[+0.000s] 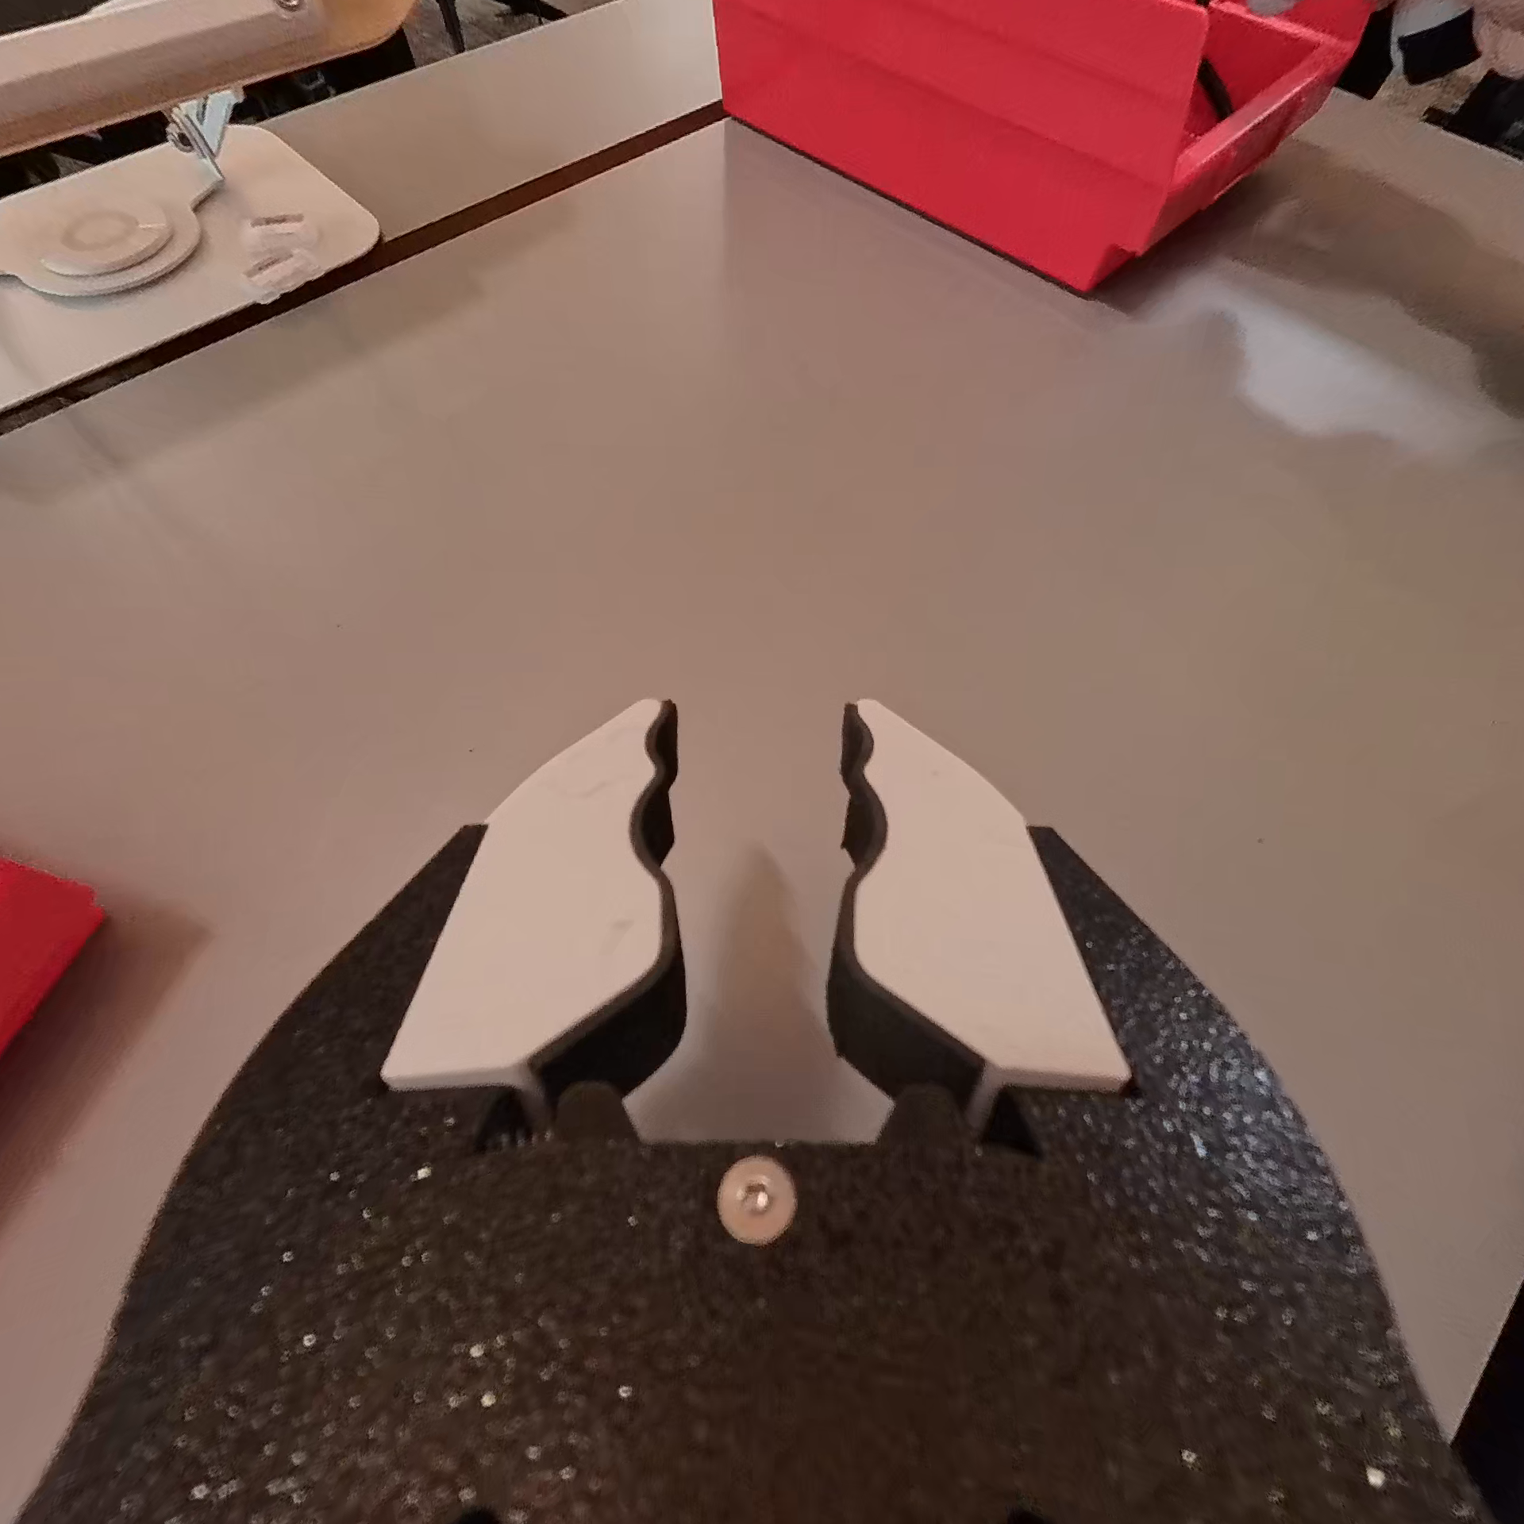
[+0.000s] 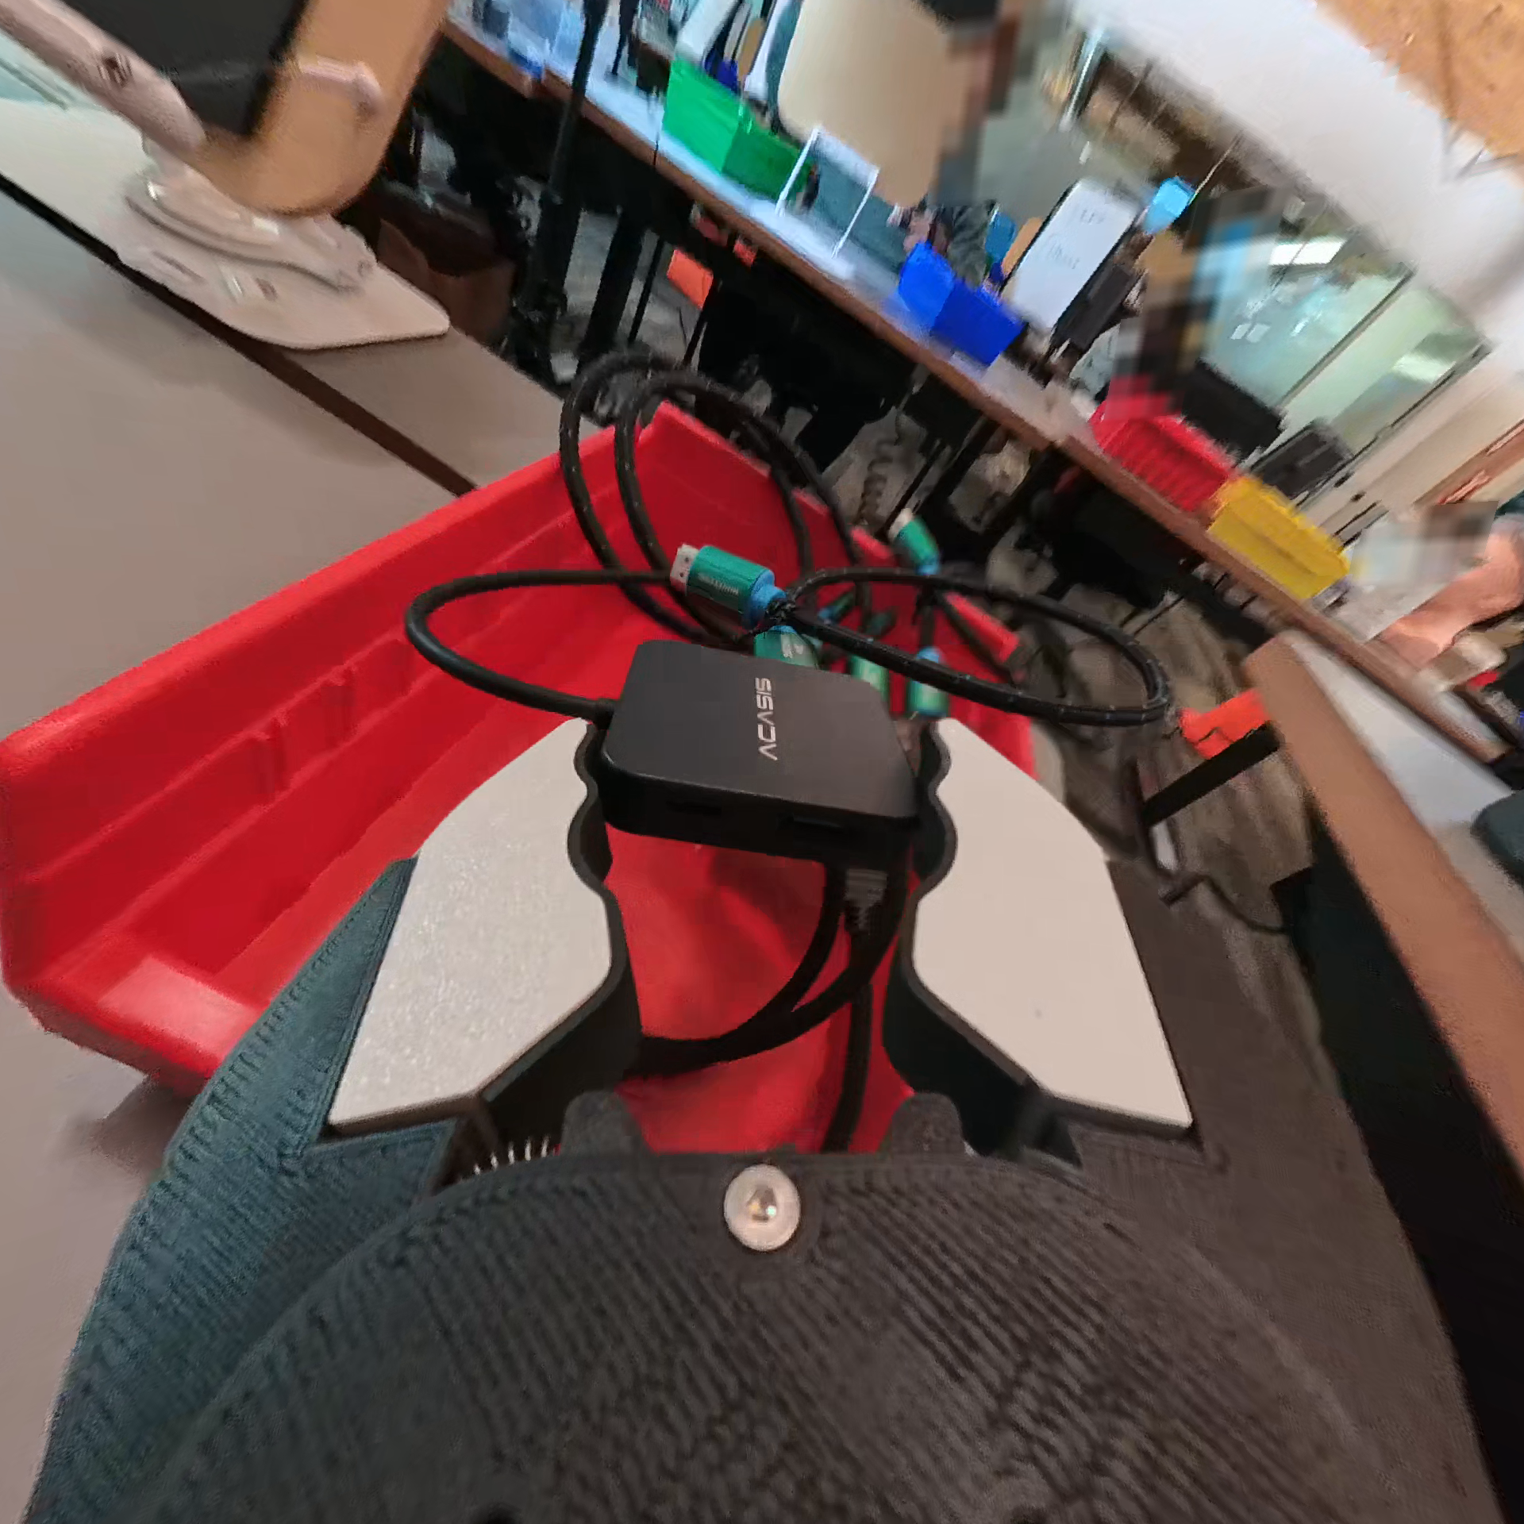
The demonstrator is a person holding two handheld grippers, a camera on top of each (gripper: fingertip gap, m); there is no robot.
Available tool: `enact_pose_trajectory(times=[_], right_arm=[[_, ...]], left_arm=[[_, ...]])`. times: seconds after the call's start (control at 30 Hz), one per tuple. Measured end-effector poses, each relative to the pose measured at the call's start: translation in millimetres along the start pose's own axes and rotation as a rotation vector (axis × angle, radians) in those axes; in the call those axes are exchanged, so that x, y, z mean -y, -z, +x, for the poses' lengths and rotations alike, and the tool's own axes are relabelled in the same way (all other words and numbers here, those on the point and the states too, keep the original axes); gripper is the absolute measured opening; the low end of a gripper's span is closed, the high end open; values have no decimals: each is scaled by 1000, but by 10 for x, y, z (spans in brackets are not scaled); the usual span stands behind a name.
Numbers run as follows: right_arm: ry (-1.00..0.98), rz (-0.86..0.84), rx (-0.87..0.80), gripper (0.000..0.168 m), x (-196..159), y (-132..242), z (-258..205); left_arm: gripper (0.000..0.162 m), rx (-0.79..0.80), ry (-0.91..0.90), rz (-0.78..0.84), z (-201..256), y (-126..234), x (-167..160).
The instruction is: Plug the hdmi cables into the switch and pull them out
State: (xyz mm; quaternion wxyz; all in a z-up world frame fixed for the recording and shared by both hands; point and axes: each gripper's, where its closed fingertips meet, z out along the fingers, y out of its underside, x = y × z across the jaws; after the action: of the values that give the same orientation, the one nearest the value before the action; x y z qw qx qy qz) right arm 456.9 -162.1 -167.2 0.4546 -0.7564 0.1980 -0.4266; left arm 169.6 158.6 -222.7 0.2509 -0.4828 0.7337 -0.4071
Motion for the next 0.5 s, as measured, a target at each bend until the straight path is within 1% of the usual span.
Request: enact_pose_trajectory(times=[0.1, 0.17, 0.23, 0.27, 0.3, 0.33, 0.4, 0.5], right_arm=[[-64, -134, 76, 73, -199, -51, -137], [-110, -171, 120, 76, -221, -21, -186], [-152, -213, 126, 93, -262, 15, -165], [-180, -221, 111, 94, -261, 36, -123], [-208, -188, 92, 90, -197, 69, -72], [-231, -138, 96, 90, -101, 126, -46], [-295, -56, 97, 96, 60, 264, 26], [-410, -4, 90, 98, 134, 489, 114]], left_arm=[[38, -7, -5, -14, 35, -34, -8], [38, -15, -9, -18, 63, -55, 0], [39, -18, -13, -17, 84, -72, 16], [39, -20, -15, -18, 94, -81, 21], [40, -20, -14, -20, 102, -91, 24], [41, -19, -13, -21, 109, -100, 26], [43, -20, -8, -21, 128, -117, 26], [47, -38, 8, -12, 177, -147, 42]])
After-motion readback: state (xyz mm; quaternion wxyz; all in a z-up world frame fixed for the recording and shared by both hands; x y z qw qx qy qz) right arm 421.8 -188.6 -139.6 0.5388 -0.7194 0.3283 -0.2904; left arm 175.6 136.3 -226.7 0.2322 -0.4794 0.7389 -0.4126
